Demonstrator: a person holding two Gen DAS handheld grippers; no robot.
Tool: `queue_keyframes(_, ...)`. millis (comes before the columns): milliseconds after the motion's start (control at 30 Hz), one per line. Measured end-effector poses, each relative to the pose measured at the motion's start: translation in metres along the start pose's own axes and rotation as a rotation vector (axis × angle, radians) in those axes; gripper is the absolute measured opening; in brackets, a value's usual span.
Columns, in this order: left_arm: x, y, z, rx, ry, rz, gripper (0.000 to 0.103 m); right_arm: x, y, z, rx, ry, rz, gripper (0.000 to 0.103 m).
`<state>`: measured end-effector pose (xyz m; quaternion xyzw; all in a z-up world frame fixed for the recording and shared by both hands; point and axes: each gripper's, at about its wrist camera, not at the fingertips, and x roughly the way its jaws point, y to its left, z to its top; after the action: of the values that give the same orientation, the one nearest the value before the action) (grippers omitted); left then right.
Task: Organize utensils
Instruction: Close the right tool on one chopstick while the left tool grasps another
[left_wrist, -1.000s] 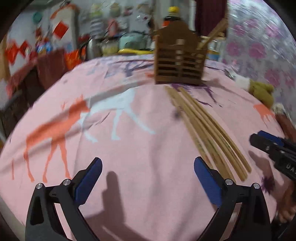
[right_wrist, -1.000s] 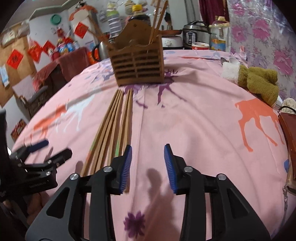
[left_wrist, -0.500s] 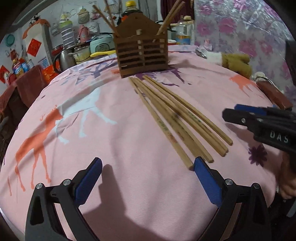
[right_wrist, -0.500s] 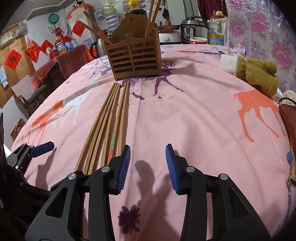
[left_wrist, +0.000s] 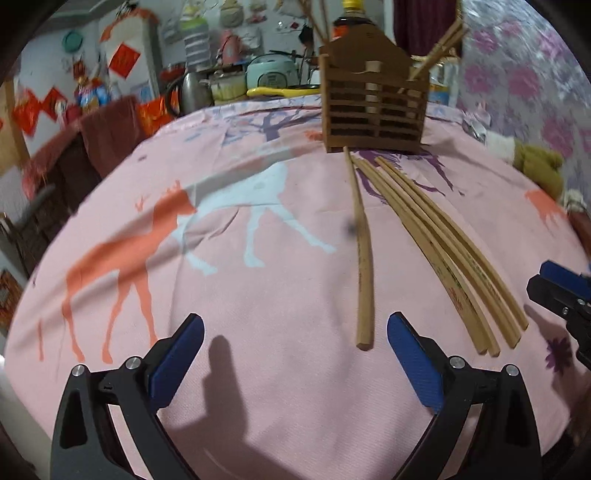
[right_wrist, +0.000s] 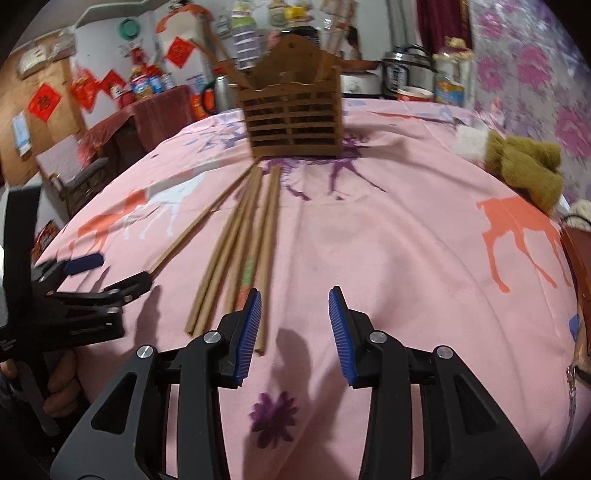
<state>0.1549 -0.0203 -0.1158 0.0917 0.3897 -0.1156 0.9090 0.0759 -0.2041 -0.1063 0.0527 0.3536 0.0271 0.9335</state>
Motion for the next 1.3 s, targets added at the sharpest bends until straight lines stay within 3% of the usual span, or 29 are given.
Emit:
queue_keyframes(100, 0.002, 0.003, 0.001, -0.005, 0.014, -0.009, 0.098, -0.002, 0.012, -0.003, -0.062, -0.008, 0.012, 0.037)
queue_keyframes(167, 0.005, 0.006, 0.002, -0.026, 0.029, -0.026, 0.098, 0.000, 0.016, -0.004, -0.084, 0.003, 0.014, 0.024)
queue_keyframes(267, 0.007, 0.011, 0.001, -0.058, 0.048, -0.052, 0.098, 0.002, 0.016, -0.005, -0.081, 0.017, 0.018, 0.014)
queue_keyframes(533, 0.005, 0.010, 0.000, -0.044, 0.036, -0.041, 0.098, 0.009, 0.023, -0.010, -0.117, 0.046, 0.021, 0.013)
queue_keyframes(633, 0.004, 0.009, 0.000, -0.037, 0.031, -0.036, 0.098, 0.014, 0.014, -0.010, -0.093, 0.068, -0.026, 0.013)
queue_keyframes(933, -0.002, -0.002, -0.001, 0.017, -0.010, -0.011, 0.097, 0.014, 0.008, -0.012, -0.064, 0.068, -0.029, 0.012)
queue_keyframes(1067, 0.000, -0.008, -0.003, 0.041, -0.001, -0.051, 0.072, 0.014, 0.008, -0.012, -0.062, 0.064, -0.016, 0.005)
queue_keyframes(1300, -0.004, -0.019, -0.006, 0.059, -0.022, -0.125, 0.034, 0.005, 0.000, -0.007, -0.024, 0.011, -0.022, 0.005)
